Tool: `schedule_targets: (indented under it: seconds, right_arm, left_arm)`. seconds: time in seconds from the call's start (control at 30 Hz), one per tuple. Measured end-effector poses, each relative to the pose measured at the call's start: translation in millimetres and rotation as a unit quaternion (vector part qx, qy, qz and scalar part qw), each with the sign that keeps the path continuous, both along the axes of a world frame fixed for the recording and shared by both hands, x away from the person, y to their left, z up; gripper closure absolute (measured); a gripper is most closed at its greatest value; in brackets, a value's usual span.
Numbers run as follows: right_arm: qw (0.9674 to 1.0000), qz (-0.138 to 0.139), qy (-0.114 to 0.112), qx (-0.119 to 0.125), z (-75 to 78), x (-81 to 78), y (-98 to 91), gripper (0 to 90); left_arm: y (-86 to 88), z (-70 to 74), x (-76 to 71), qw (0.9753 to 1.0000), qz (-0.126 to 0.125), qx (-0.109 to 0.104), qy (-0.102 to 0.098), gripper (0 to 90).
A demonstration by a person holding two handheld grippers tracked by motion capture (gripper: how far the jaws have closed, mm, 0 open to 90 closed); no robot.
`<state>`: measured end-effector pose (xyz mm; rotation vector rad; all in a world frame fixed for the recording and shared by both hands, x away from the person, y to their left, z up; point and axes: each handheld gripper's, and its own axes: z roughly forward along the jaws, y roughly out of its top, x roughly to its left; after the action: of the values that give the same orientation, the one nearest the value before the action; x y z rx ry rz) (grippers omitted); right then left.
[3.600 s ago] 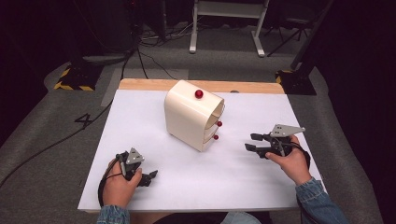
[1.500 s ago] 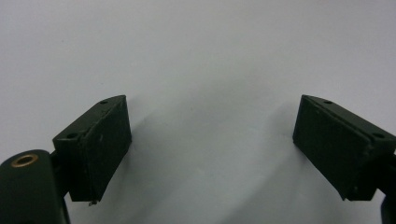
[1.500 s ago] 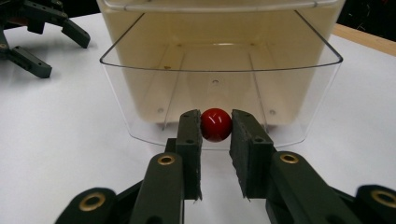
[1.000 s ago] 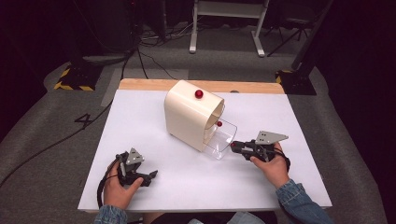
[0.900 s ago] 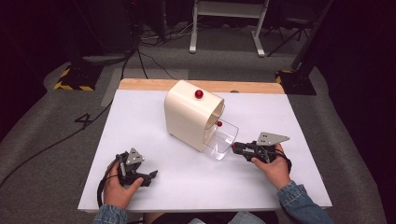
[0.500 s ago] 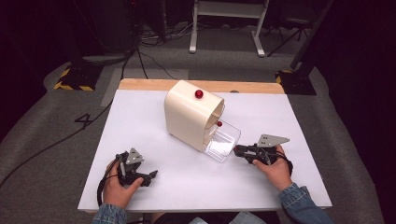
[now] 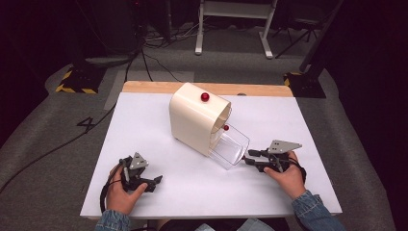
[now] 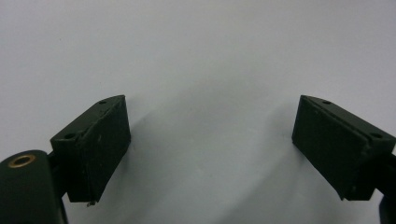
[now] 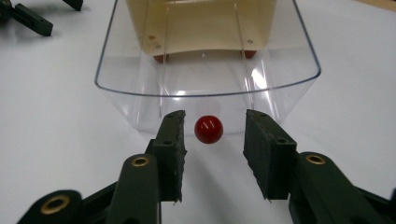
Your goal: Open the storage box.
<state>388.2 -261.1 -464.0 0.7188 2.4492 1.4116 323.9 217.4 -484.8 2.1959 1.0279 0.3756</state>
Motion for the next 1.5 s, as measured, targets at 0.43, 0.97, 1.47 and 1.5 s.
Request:
schedule_targets:
  seconds: [0.43,0.97,1.47,1.5]
  right_arm:
    - [0.9983,0.000,-0.037,0.046,45.6,-6.8,-3.0,57.8]
    - [0.9968,-0.001,-0.055,0.058,83.4,17.1,9.6,56.1]
    - [0.9954,0.031,-0.061,0.067,85.0,41.5,48.0,59.0]
    - [0.9956,0.033,-0.059,0.066,83.2,42.4,51.2,59.3]
  left_arm:
    - [0.2,0.2,0.4,1.0000,0.000,-0.001,0.002,11.8]
    - [0.1,-0.5,-0.5,1.0000,0.001,-0.001,-0.001,11.8]
    - [0.4,-0.7,-0.9,1.0000,0.001,-0.002,-0.002,11.8]
    - [0.5,-0.7,-0.8,1.0000,0.000,-0.002,-0.003,11.8]
